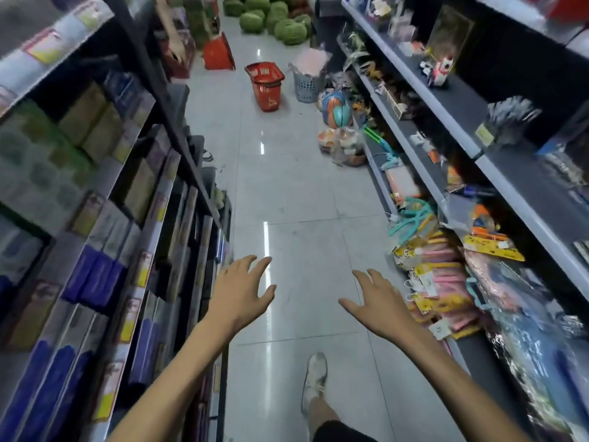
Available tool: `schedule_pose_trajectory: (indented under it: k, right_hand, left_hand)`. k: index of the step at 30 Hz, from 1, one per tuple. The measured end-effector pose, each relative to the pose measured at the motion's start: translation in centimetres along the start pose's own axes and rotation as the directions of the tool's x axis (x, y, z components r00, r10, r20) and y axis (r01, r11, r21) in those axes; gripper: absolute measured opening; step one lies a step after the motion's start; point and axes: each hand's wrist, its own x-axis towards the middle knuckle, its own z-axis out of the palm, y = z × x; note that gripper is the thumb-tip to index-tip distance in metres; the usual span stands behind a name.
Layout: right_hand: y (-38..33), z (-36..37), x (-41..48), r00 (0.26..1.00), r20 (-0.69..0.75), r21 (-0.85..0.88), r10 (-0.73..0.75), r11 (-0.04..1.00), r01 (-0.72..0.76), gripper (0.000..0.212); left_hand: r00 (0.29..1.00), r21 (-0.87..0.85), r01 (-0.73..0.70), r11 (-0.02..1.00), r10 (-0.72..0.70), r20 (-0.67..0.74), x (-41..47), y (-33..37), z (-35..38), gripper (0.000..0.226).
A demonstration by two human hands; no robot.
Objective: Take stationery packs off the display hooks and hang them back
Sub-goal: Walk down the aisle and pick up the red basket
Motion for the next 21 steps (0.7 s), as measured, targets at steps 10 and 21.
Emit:
schedule_pose_trajectory:
  k: [10, 21]
  right_hand:
    - [-3.3, -9.8, 24.0, 0.996, -0.023, 0.011, -0.092, 0.996, 0.092, 0.097]
    - [-10.9, -15.4, 50.6, 0.986, 0.008, -0.059, -0.165, 0.985, 0.165, 0.099]
  left_hand:
    - [0.996, 0.044, 0.083, 0.996, -0.082, -0.027, 22.3, -3.8, -3.9, 0.072]
    - [0.989, 0.048, 0.136, 0.990, -0.132, -0.069, 46.9, -15.3, -5.6, 0.078]
